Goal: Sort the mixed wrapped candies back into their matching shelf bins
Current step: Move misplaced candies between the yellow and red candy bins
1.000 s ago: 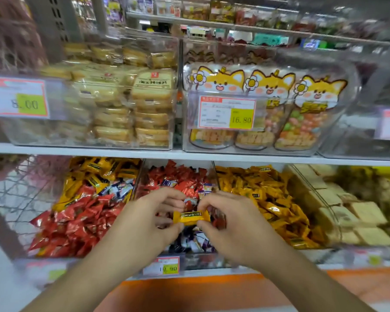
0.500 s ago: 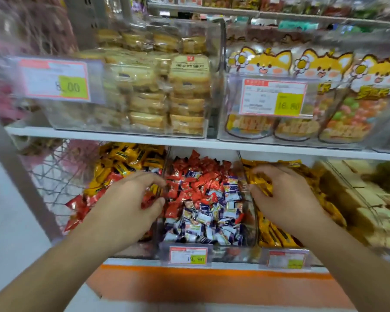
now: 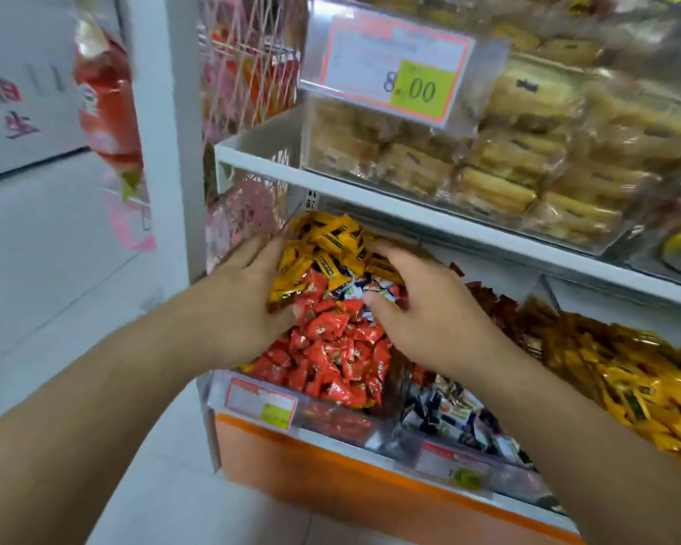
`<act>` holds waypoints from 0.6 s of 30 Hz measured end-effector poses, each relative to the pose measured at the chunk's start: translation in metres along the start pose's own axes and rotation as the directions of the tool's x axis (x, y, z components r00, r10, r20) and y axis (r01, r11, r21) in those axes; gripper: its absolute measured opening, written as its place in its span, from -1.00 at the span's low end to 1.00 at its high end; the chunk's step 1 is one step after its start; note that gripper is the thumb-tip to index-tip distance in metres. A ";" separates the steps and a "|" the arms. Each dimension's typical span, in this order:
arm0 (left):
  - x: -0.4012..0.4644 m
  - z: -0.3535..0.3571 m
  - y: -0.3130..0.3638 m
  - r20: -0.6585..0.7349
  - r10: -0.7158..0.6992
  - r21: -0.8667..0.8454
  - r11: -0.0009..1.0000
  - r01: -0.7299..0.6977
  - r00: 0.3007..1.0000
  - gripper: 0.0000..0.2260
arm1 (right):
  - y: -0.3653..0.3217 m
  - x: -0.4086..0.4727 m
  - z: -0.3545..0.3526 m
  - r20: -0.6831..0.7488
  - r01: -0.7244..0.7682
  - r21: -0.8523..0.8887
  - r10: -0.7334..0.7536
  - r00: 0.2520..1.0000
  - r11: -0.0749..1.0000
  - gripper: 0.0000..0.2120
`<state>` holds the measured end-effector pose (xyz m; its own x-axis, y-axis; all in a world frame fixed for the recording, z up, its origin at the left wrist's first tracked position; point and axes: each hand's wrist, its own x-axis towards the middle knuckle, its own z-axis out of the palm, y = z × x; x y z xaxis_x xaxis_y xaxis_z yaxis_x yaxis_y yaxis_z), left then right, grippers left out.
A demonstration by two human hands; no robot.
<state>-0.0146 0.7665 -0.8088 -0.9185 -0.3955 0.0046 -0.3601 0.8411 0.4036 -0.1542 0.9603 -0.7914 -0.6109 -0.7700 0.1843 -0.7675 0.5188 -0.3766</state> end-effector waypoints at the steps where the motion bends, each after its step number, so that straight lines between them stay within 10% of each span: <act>1: 0.001 0.003 -0.002 0.034 -0.015 -0.003 1.000 0.015 0.999 -0.14 | -0.003 0.021 0.007 0.013 0.008 -0.029 -0.007 1.000 1.000 -0.38; 18: 0.011 0.006 -0.005 0.095 -0.045 -0.108 0.993 0.055 0.994 -0.06 | 0.000 0.104 0.039 0.038 -0.186 0.024 0.185 0.982 0.982 -0.66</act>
<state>-0.0238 0.7602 -0.8165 -0.9127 -0.3962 -0.1004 -0.3906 0.7732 0.4996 -0.2103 0.8655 -0.8073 -0.7342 -0.6745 0.0768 -0.6359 0.6437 -0.4257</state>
